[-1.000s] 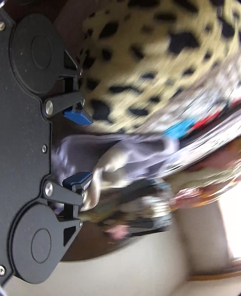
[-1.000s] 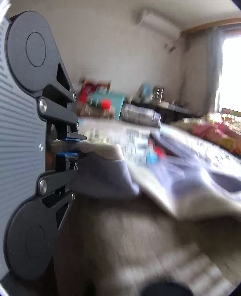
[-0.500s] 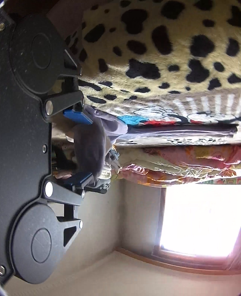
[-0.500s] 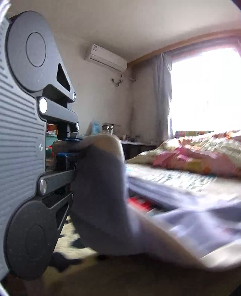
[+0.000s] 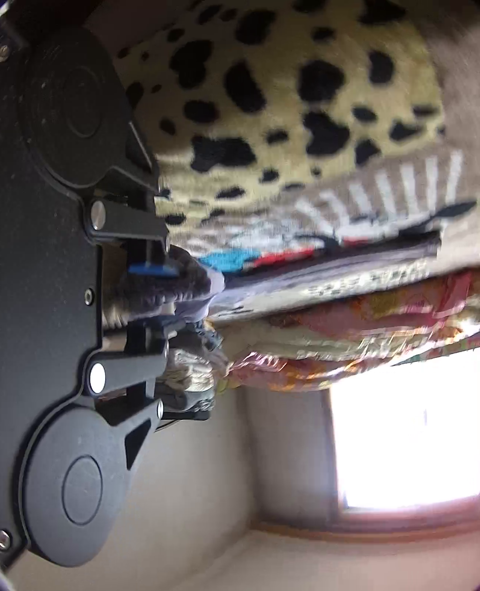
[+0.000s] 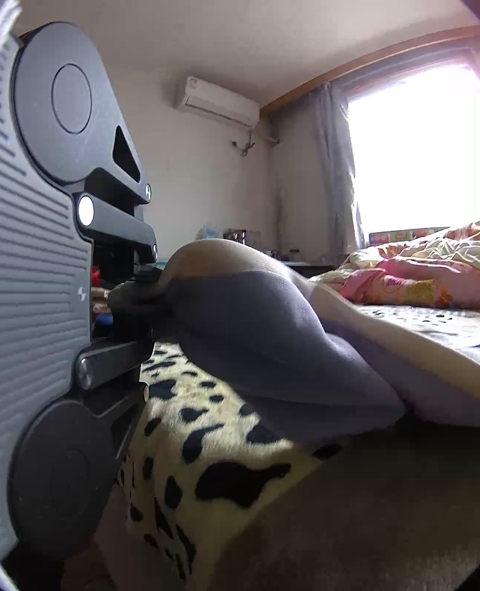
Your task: Fold clothes
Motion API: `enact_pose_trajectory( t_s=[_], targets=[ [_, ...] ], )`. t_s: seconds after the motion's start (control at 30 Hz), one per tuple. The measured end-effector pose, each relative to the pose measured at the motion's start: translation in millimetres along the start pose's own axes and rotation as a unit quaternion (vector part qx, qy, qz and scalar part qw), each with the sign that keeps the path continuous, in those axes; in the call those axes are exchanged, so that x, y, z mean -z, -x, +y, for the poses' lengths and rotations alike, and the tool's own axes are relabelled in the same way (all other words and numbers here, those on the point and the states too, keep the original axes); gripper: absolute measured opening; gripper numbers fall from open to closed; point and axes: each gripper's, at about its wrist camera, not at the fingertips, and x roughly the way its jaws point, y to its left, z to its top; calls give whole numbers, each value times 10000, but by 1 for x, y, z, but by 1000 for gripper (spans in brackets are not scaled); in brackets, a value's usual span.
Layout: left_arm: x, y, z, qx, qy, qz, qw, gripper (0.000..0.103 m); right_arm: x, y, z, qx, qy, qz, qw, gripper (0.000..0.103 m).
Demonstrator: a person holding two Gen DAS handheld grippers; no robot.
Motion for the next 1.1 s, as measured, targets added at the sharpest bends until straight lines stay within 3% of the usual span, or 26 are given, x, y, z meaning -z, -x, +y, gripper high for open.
enact_pose_trajectory(
  t_s=[0.17,0.23,0.3,0.43,0.5,0.6,0.7,0.83,0.93,0.97,1.07,1.1],
  targets=[
    [6,-5,-24,42,-1022,-15,9948,6,4,10,4,63,109,182,9998,22],
    [7,-6,-35,17,-1441,-94,9895,6,3,12,8,134,182,294,9993,32],
    [0,-2,-48,181,-1874,-264,9818,6,-1,15,15,303,378,533,9974,43],
    [-27,5,-76,890,-2605,-769,9583,6,-13,32,34,792,1185,918,9855,43],
    [-43,10,-78,947,-2697,-963,9534,6,-25,47,42,1052,1506,835,9794,43],
    [-64,11,-57,399,-2770,-980,9550,6,-51,72,51,1358,1698,432,9751,43],
    [-84,9,-15,-662,-2421,-760,9650,6,-83,96,57,1701,1874,-75,9674,43],
    [-85,21,22,-1316,-1875,-537,9719,6,-124,112,66,2484,2228,-948,9379,43],
    [-78,29,29,-1579,-1816,-519,9692,7,-157,121,57,2890,2370,-1520,9150,47],
    [-75,32,29,-1700,-1777,-572,9676,12,-169,124,49,3013,2421,-1670,9070,53],
    [-68,30,35,-1917,-1617,-635,9660,59,-201,125,36,3375,2537,-2015,8838,57],
    [-67,27,35,-1972,-1546,-641,9660,59,-214,126,34,3427,2511,-2102,8805,57]
  ],
)
